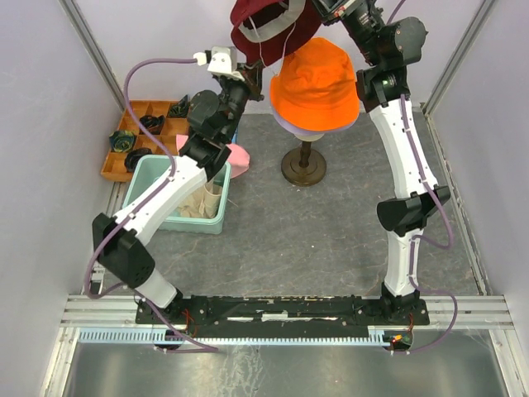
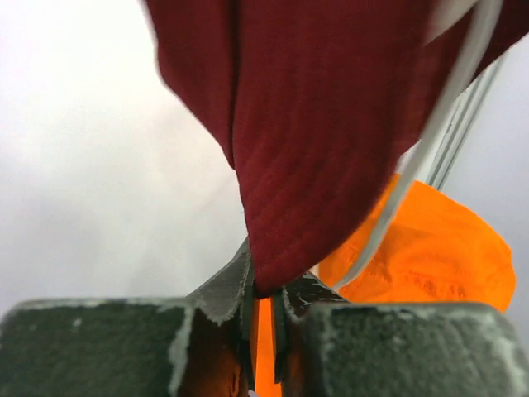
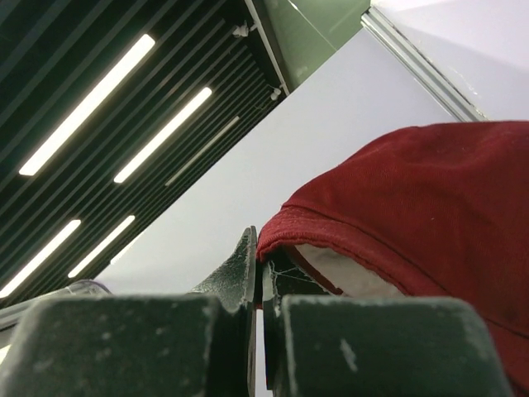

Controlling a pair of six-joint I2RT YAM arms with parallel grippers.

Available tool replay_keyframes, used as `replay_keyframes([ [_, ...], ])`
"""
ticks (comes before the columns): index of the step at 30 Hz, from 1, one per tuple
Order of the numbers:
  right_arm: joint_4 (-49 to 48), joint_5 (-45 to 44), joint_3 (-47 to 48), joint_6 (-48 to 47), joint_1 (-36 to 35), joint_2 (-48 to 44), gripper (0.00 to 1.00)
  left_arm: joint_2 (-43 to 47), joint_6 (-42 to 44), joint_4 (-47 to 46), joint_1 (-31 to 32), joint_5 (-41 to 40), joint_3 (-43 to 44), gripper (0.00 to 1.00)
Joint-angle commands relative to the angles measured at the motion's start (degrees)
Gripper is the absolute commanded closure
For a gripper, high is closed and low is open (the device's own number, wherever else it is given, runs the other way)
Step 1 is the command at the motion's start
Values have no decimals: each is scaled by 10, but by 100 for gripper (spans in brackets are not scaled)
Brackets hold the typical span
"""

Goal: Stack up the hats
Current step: Stack the hat on the hat.

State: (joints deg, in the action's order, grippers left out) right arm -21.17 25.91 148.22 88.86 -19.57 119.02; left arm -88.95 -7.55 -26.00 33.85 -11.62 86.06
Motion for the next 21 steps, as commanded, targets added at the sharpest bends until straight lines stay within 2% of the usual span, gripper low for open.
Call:
replay_keyframes([
  [1,-31,52,29,-16,6,-9,100,-59,70,-70,-3,61,75,95],
  [6,-14,96,12,-89,15,-26,100,-115,71,-126,-7,61,119,97],
  [10,-3,113,-65,-146,37,-66,100,-154,79,-142,-22,50,153,97],
  [17,-30,137,-100,-160,73,-68,100,-231,66,-148,-63,59,242,97],
  [21,-30,150,-115,-173,87,-68,100,-288,68,-129,-77,75,323,97],
])
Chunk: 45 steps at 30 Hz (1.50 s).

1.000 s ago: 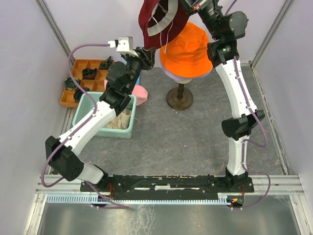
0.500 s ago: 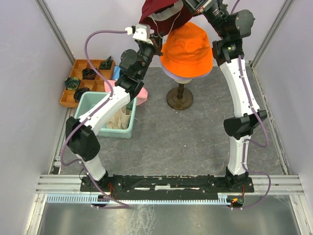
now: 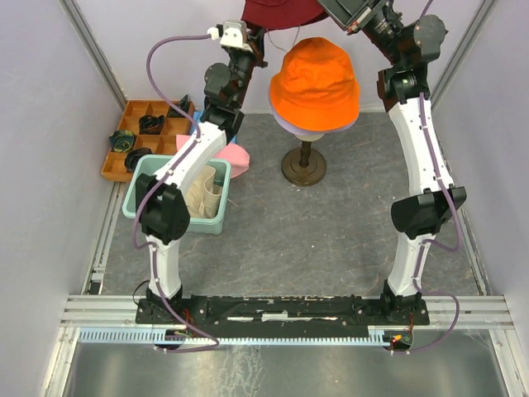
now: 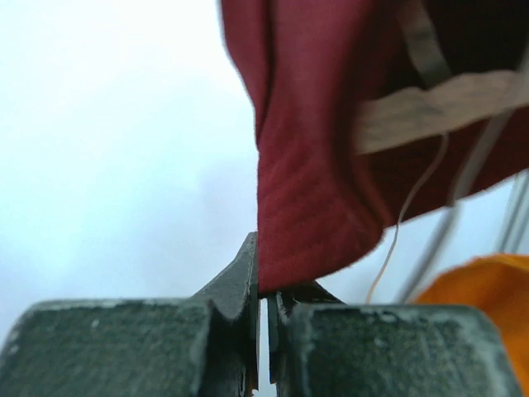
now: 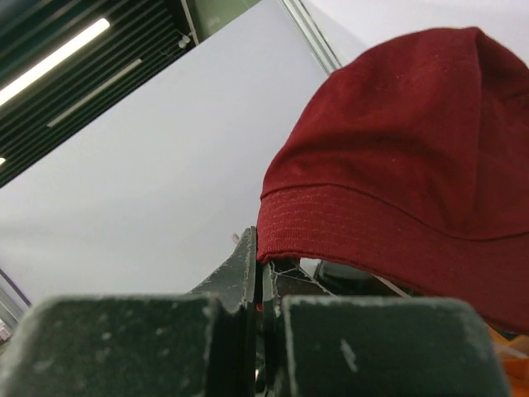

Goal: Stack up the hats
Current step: Stack the hat on the hat.

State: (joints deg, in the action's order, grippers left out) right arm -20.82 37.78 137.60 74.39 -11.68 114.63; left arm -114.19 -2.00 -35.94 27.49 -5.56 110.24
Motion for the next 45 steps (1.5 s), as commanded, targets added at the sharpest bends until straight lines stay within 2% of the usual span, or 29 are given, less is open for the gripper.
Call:
replay_keyframes([
  [1,-38,35,-23,-31,14,-29,100,-46,17,-26,-15,18,96,97],
  [5,-61,45,-99,-34,35,-61,100,-78,14,-27,-26,27,114,97],
  [14,-98,78,-246,-23,91,-144,100,-77,13,-46,-27,41,81,97],
  [22,-92,104,-333,-12,115,-204,100,-17,19,-93,-21,41,-30,97],
  [31,-67,124,-388,-7,117,-236,100,68,22,-143,-12,33,-175,97],
  [40,-62,101,-401,11,119,-250,100,107,29,-147,-12,38,-186,97],
  [45,-42,95,-431,9,136,-273,100,144,17,-159,-11,41,-244,97],
])
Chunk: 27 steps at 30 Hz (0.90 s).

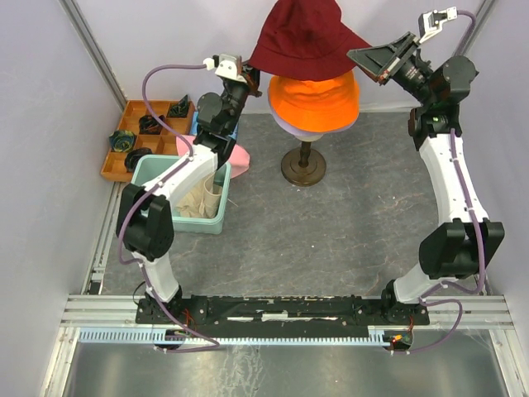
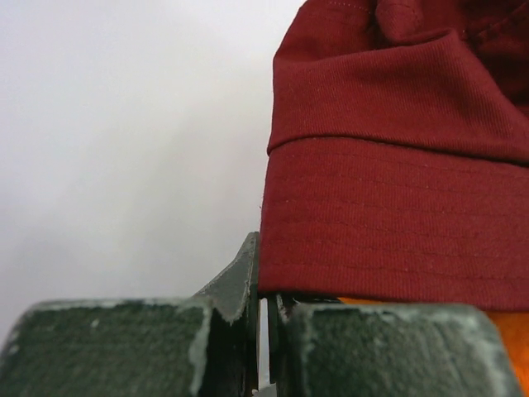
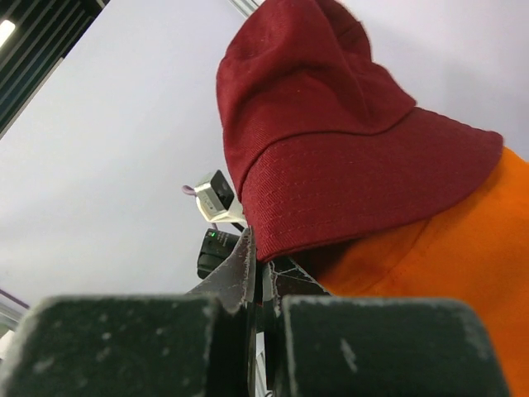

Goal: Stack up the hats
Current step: Stack the hat on the hat.

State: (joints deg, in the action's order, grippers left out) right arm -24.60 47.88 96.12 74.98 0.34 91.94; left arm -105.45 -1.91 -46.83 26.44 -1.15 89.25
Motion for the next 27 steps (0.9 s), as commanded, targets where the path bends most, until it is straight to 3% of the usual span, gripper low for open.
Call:
replay_keyframes([
  [1,-4,-7,-23,4,22,-51,100,66,15,-52,-1,-5,-47,97],
  [8,10,-21,-77,16,44,-75,100,106,5,-56,2,5,-117,97],
  [16,95,-33,-109,2,52,-63,100,133,12,-43,10,10,-157,97],
  [27,82,-17,-136,11,51,-32,100,165,15,-24,30,16,-239,97],
])
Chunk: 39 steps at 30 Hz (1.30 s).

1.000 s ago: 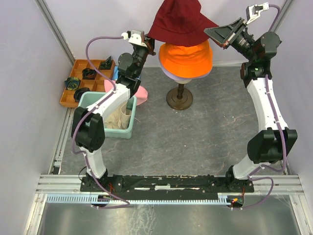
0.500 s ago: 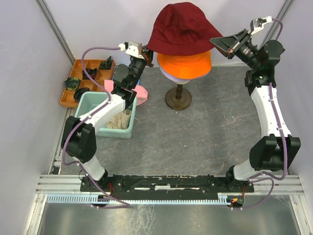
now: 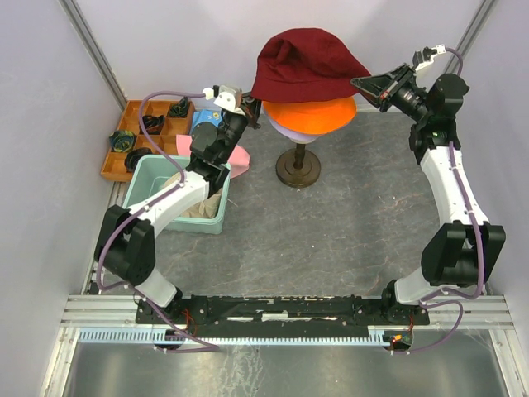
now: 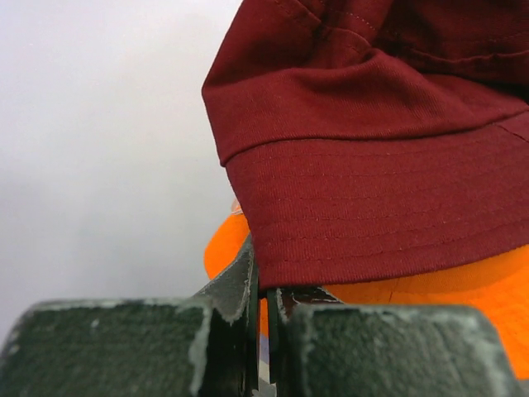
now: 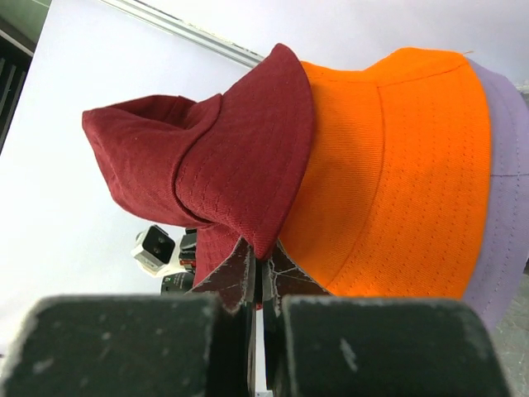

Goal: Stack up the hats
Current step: Stack the hat on the hat.

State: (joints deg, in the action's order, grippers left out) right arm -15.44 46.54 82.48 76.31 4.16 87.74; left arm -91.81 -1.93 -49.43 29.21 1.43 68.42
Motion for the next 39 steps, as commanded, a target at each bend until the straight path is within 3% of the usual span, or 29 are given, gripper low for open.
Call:
replay_keyframes([
  [1,-15,-3,5,3,13,13,99,31,16,6,4,-10,-36,97],
  [6,-61,9,36,40,14,26,96,48,9,33,13,-13,-44,95],
  [11,-115,18,51,90,13,31,97,92,-11,58,14,-19,-56,74],
  [16,-197,23,55,158,13,42,97,158,-16,65,15,-53,-86,67],
  [23,-235,48,89,184,-15,52,96,204,-27,102,14,-57,-80,65],
  [32,-178,54,24,99,-62,25,95,185,-120,124,34,-14,-54,66],
  [39,-122,30,-10,18,-53,-5,96,188,-101,115,78,-53,-69,65],
])
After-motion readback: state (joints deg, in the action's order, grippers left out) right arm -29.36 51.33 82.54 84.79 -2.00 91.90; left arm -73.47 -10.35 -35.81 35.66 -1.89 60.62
